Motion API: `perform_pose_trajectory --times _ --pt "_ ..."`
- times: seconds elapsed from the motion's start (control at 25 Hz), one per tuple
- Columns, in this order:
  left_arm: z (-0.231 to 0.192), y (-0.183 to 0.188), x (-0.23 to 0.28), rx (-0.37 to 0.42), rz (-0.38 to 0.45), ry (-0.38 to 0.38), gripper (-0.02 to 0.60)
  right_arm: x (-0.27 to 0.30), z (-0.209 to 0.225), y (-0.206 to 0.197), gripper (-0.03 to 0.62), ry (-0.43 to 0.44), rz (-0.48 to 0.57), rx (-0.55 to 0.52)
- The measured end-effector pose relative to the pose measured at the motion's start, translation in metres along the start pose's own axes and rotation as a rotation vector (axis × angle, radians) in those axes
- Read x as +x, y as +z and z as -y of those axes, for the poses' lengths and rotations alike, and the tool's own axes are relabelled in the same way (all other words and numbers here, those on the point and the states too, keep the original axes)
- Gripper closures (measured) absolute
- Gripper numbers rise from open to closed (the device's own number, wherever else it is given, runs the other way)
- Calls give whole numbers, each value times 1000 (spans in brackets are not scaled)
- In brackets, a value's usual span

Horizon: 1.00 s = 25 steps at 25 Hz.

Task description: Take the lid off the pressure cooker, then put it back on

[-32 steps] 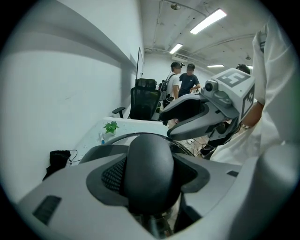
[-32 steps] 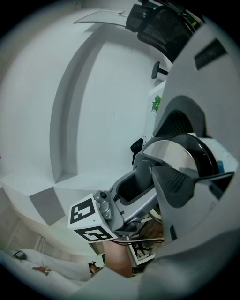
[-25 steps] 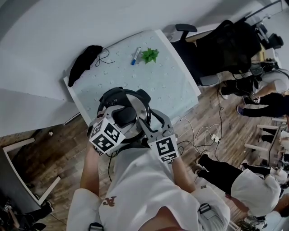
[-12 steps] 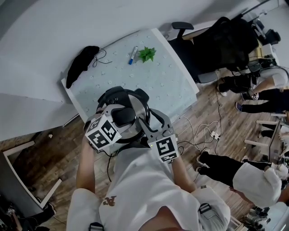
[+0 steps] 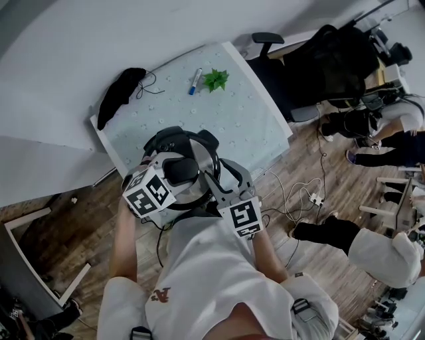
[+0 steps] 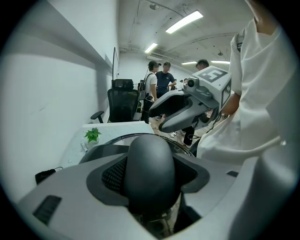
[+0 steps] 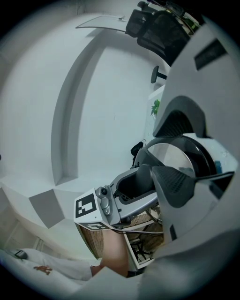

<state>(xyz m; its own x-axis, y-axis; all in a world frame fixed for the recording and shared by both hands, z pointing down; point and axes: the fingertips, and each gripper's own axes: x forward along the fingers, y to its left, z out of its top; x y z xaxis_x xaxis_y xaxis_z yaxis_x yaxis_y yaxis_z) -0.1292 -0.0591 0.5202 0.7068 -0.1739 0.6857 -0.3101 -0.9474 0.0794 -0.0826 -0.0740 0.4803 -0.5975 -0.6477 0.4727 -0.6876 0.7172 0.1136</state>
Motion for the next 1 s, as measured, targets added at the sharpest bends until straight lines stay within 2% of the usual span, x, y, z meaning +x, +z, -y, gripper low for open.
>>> perform_pose_trajectory --times 0.28,0.68,1.0 --pt "3 7 -5 3 13 7 308 -3 8 3 401 -19 8 -4" --pt "10 24 -22 60 39 28 308 -11 16 12 401 -41 34 -10" --pt "2 46 -23 35 82 53 308 -22 35 24 402 -60 74 -21"
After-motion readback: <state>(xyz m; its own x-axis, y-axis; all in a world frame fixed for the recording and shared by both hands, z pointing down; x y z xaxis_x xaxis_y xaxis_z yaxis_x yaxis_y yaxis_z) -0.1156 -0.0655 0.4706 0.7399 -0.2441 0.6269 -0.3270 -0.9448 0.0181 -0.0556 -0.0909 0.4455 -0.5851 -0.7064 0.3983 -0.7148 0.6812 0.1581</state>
